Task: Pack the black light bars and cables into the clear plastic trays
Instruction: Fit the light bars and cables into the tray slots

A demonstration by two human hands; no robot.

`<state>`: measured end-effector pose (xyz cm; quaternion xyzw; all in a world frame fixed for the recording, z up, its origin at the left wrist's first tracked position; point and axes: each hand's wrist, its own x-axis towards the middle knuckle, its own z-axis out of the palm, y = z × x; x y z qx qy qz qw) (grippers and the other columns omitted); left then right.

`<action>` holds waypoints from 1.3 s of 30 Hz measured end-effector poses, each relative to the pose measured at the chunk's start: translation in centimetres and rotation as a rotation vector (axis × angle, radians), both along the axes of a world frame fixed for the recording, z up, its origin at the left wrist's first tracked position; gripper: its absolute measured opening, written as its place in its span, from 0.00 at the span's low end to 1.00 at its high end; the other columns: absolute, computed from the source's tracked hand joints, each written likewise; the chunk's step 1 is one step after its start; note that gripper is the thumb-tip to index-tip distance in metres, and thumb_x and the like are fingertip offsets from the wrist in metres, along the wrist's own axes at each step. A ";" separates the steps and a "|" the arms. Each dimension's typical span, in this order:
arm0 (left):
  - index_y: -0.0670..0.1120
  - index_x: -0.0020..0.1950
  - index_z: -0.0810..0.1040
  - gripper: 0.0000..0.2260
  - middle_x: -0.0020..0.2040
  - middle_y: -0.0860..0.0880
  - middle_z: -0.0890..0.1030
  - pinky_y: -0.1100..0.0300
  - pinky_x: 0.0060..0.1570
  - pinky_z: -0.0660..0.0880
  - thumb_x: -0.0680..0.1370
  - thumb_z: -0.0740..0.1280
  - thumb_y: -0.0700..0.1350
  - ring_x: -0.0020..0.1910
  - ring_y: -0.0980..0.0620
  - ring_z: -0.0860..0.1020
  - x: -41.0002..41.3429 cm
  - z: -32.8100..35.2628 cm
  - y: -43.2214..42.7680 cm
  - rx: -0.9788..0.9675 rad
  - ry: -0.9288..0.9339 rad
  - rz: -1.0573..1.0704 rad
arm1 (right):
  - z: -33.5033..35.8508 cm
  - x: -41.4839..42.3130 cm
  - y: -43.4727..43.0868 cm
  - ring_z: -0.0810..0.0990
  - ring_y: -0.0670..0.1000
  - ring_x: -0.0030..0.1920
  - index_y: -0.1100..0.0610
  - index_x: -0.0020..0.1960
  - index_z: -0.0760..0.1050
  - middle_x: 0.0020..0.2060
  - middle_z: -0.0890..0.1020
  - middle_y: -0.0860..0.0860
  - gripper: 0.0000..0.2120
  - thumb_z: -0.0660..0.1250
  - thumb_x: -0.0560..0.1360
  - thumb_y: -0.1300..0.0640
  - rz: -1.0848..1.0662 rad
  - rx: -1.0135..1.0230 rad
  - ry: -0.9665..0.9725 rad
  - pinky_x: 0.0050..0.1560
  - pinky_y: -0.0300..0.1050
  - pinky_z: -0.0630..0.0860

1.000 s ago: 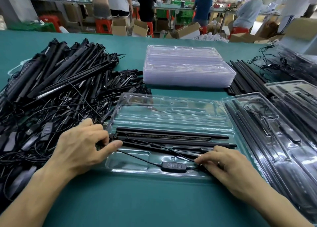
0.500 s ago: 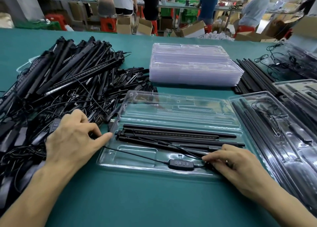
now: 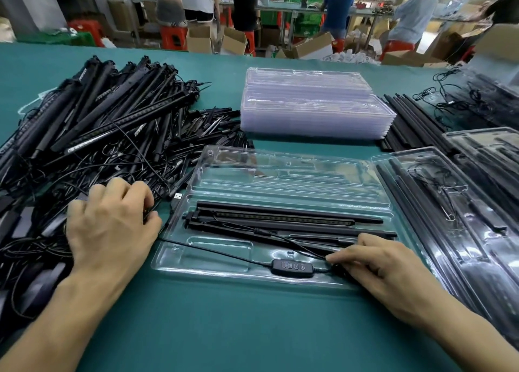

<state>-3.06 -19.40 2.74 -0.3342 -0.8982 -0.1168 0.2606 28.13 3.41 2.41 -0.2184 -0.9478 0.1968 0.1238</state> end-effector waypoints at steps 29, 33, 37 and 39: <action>0.51 0.63 0.74 0.26 0.53 0.54 0.77 0.52 0.56 0.74 0.75 0.60 0.68 0.54 0.50 0.76 13.4 -0.6 10.4 -0.288 0.081 -1.064 | 1.2 -0.2 -0.6 0.75 0.44 0.40 0.37 0.49 0.80 0.35 0.74 0.44 0.18 0.72 0.72 0.62 -0.055 -0.163 -0.012 0.40 0.35 0.69; 0.53 0.59 0.80 0.21 0.51 0.55 0.79 0.56 0.49 0.76 0.76 0.62 0.66 0.51 0.52 0.77 13.8 -1.2 10.8 -0.245 0.103 -1.104 | 1.9 0.1 0.0 0.70 0.44 0.32 0.53 0.42 0.70 0.33 0.74 0.49 0.10 0.71 0.73 0.63 -0.104 -0.418 -0.035 0.35 0.43 0.68; 0.57 0.62 0.78 0.19 0.50 0.57 0.78 0.57 0.49 0.75 0.79 0.57 0.64 0.48 0.52 0.76 13.9 -1.6 10.6 -0.242 0.147 -1.106 | 2.4 0.2 0.3 0.74 0.48 0.32 0.62 0.46 0.68 0.34 0.75 0.51 0.08 0.60 0.75 0.74 -0.181 -0.693 0.030 0.31 0.40 0.69; 0.58 0.62 0.78 0.18 0.50 0.57 0.78 0.57 0.48 0.76 0.80 0.56 0.63 0.48 0.52 0.76 13.9 -1.5 10.7 -0.237 0.151 -1.099 | 2.4 0.1 0.5 0.74 0.52 0.32 0.63 0.46 0.69 0.35 0.77 0.56 0.09 0.58 0.74 0.75 -0.229 -0.724 0.062 0.28 0.41 0.70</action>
